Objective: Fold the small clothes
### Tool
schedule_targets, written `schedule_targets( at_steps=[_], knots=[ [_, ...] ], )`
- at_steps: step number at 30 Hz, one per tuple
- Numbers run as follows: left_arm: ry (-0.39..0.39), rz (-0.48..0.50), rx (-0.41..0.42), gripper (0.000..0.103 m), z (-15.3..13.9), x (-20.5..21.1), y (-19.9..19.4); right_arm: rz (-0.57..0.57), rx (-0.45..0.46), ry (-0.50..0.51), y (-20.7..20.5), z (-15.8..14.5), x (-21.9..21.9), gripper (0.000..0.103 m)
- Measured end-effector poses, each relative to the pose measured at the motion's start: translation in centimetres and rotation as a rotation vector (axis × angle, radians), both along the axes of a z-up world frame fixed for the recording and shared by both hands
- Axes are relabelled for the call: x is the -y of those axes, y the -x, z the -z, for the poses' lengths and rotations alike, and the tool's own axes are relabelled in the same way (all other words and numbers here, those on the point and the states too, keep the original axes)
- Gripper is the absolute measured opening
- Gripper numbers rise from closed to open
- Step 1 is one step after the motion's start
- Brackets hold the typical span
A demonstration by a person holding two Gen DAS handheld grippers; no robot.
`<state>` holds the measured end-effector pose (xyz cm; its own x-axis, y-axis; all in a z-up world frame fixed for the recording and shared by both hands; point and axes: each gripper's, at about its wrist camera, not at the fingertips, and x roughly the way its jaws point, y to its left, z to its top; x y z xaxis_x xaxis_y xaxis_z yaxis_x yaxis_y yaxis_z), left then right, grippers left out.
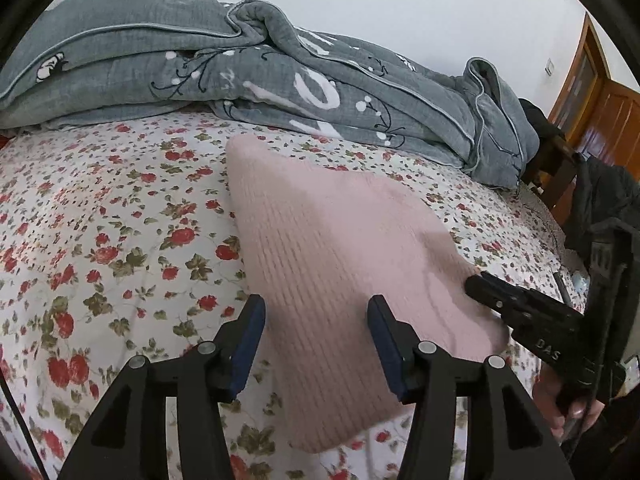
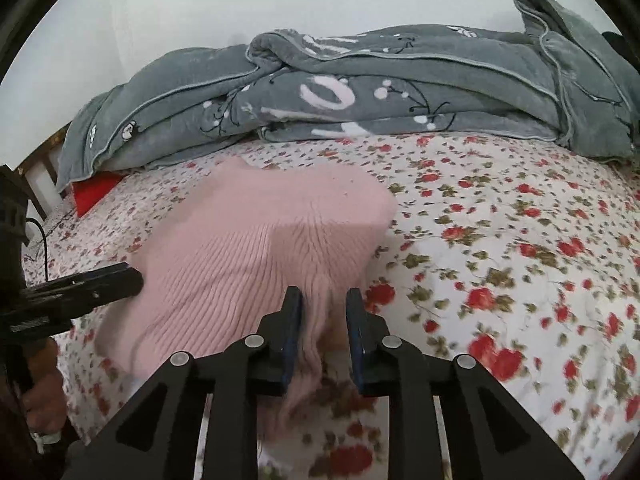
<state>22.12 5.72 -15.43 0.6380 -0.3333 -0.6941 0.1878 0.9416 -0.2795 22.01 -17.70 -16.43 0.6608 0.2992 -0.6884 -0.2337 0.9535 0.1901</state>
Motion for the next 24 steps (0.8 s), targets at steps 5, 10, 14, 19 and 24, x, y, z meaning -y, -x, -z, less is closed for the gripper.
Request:
schedule_targets(
  at_steps=[5,10,14,19,24],
  knots=[
    [-0.039,-0.020,0.005,0.052,-1.8,0.8,2.2,0.037,0.015,0.014,2.5,-2.6,0.9,0.024],
    [-0.056,-0.039,0.028,0.061,-4.2,1.3,4.9,0.067,0.031,0.002,5.7,-5.8,2.1,0.035],
    [-0.080,-0.061,0.065,0.068,-6.3,1.8,7.4,0.087,0.060,0.030,8.3,-8.1,2.7,0.051],
    [-0.119,-0.087,0.103,0.075,-8.4,2.7,10.5,0.106,0.077,0.043,11.1,-10.2,3.9,0.059],
    [-0.175,-0.109,0.137,0.080,-9.8,3.9,13.0,0.132,0.075,0.053,13.5,-11.4,5.1,0.073]
  ],
)
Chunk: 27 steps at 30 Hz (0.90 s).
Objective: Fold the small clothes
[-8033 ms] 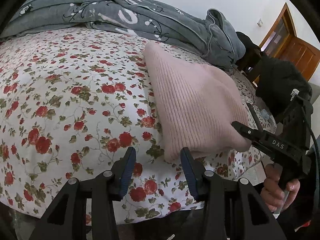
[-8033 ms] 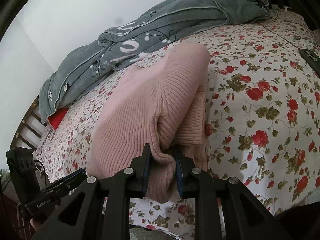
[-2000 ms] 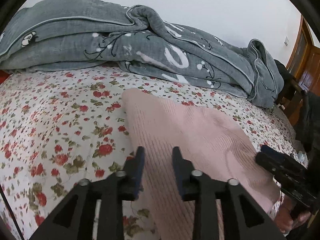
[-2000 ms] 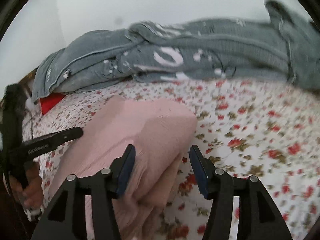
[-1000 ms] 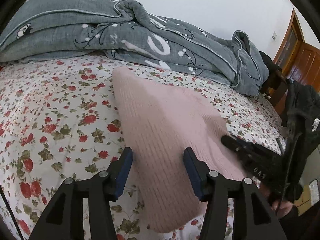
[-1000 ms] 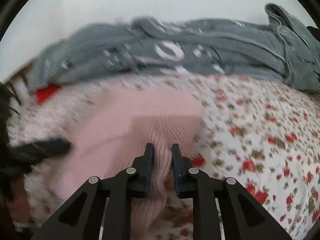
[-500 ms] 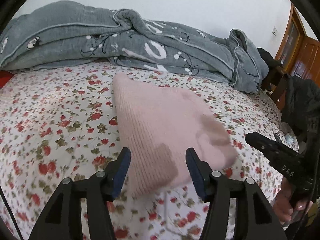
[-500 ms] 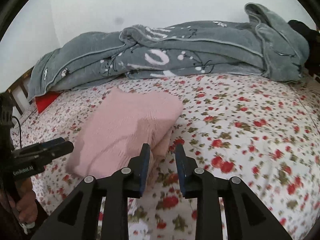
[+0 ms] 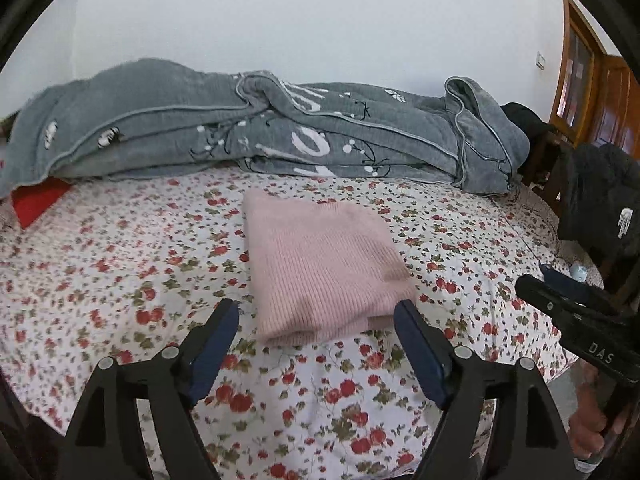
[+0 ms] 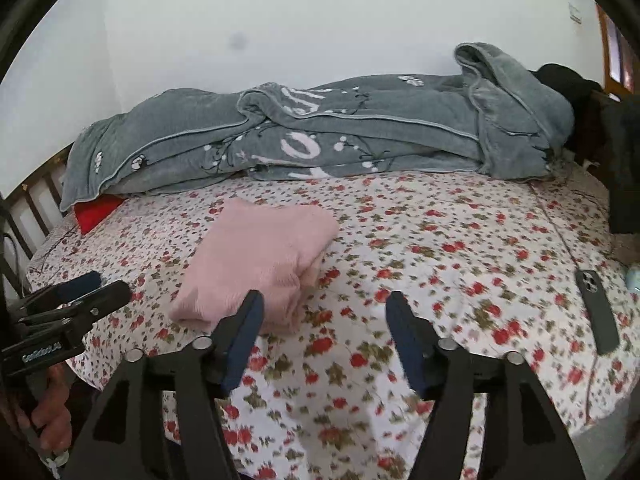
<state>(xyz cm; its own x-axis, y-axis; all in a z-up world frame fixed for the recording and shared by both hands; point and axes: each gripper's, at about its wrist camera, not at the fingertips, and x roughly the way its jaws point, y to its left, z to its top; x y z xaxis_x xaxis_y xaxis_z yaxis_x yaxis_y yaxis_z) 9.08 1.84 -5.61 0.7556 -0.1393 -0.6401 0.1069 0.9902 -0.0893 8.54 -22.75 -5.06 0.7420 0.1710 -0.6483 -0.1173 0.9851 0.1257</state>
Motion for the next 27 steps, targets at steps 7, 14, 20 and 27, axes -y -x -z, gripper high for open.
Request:
schedule_targets(
  at_steps=[7,14,20,27],
  knots=[
    [-0.035,-0.026,0.016,0.086,-1.1,1.1,3.2,0.031,0.044,0.034,3.3,-1.3,1.2,0.095],
    [-0.024,-0.048,0.040,0.088,-2.1,1.3,5.7,0.028,0.063,0.058,5.5,-2.5,1.4,0.097],
    [-0.024,-0.058,0.047,0.089,-2.5,1.2,6.8,0.028,0.075,0.053,6.6,-3.2,1.4,0.097],
    [-0.030,-0.066,0.061,0.089,-2.8,1.2,7.3,0.028,0.077,0.057,7.1,-3.4,1.1,0.097]
  ],
)
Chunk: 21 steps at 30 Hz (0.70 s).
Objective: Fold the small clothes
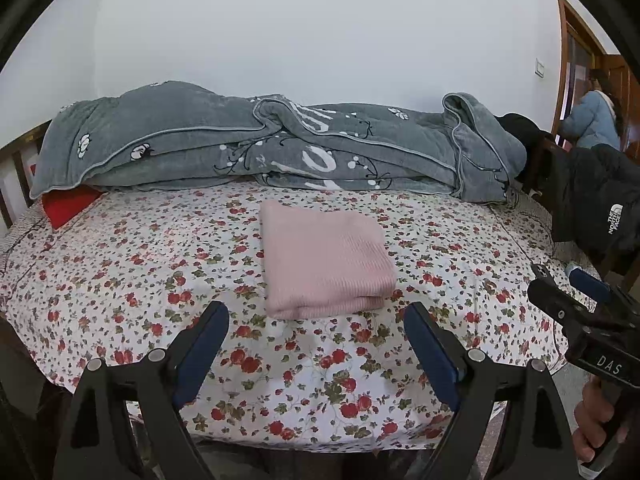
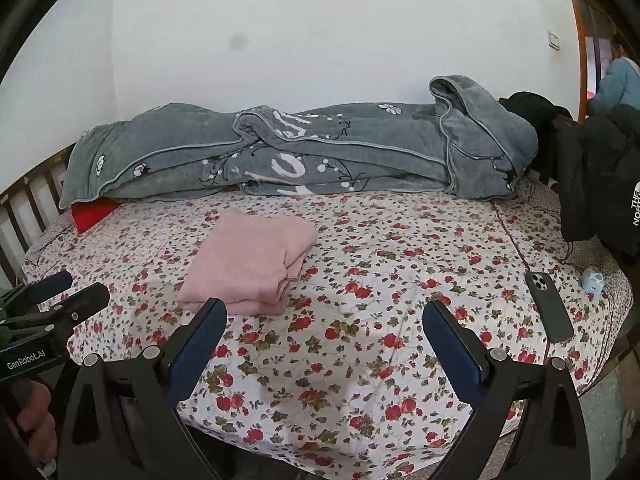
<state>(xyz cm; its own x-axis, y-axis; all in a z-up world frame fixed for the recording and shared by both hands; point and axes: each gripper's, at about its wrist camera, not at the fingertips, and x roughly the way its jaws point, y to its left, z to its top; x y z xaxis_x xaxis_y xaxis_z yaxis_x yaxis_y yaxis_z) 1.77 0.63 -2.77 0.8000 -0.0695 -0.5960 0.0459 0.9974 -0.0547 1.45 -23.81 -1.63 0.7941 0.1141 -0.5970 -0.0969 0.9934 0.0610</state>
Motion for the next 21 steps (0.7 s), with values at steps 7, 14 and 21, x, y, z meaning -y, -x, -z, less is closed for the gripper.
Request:
schedule_targets(
  at_steps=[7,14,21],
  knots=[
    [0.003,-0.001,-0.003,0.089,-0.07,-0.22,0.08,-0.004,0.004,0.001,0.10,-0.08,-0.08,0.097],
    [0.002,-0.002,-0.001,0.089,-0.14,-0.12,0.14,-0.003,0.006,0.000,0.19,-0.24,-0.08,0.097],
    [0.003,-0.001,-0.003,0.089,-0.16,-0.16,0.08,-0.001,0.007,0.000,0.21,-0.43,-0.03,0.097]
  ],
)
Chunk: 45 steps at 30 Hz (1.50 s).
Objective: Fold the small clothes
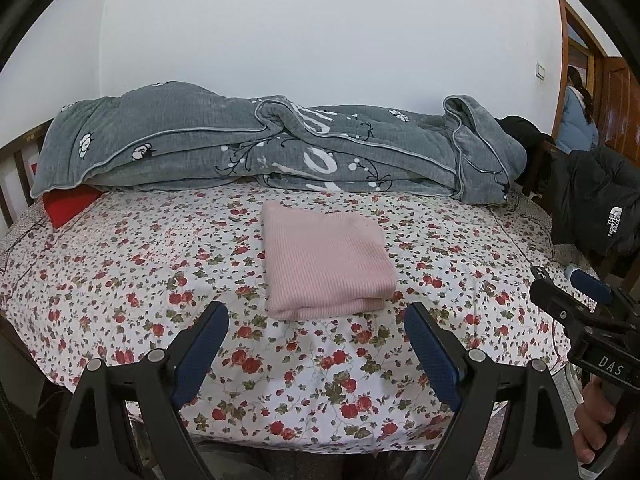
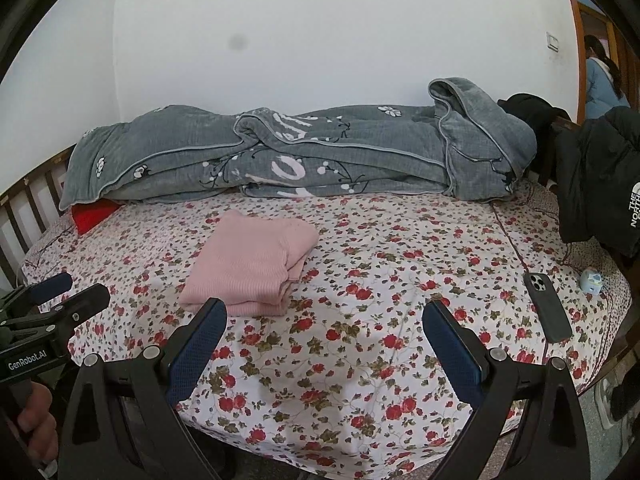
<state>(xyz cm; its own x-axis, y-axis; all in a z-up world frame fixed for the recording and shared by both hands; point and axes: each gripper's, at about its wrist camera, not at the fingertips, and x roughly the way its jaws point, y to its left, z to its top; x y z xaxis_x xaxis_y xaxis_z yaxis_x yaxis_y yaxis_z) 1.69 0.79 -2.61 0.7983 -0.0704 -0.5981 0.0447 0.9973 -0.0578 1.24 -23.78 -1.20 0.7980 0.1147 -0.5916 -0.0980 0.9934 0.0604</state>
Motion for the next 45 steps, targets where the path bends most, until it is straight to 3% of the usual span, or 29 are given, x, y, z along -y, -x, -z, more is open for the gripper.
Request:
schedule_targets(
  at_steps=[45],
  knots=[
    [0.000,-0.014,0.014,0.090,-0.78,-0.15,0.39,-0.007,0.009,-0.004,0.37,-0.40,-0.65,0.097]
  ],
)
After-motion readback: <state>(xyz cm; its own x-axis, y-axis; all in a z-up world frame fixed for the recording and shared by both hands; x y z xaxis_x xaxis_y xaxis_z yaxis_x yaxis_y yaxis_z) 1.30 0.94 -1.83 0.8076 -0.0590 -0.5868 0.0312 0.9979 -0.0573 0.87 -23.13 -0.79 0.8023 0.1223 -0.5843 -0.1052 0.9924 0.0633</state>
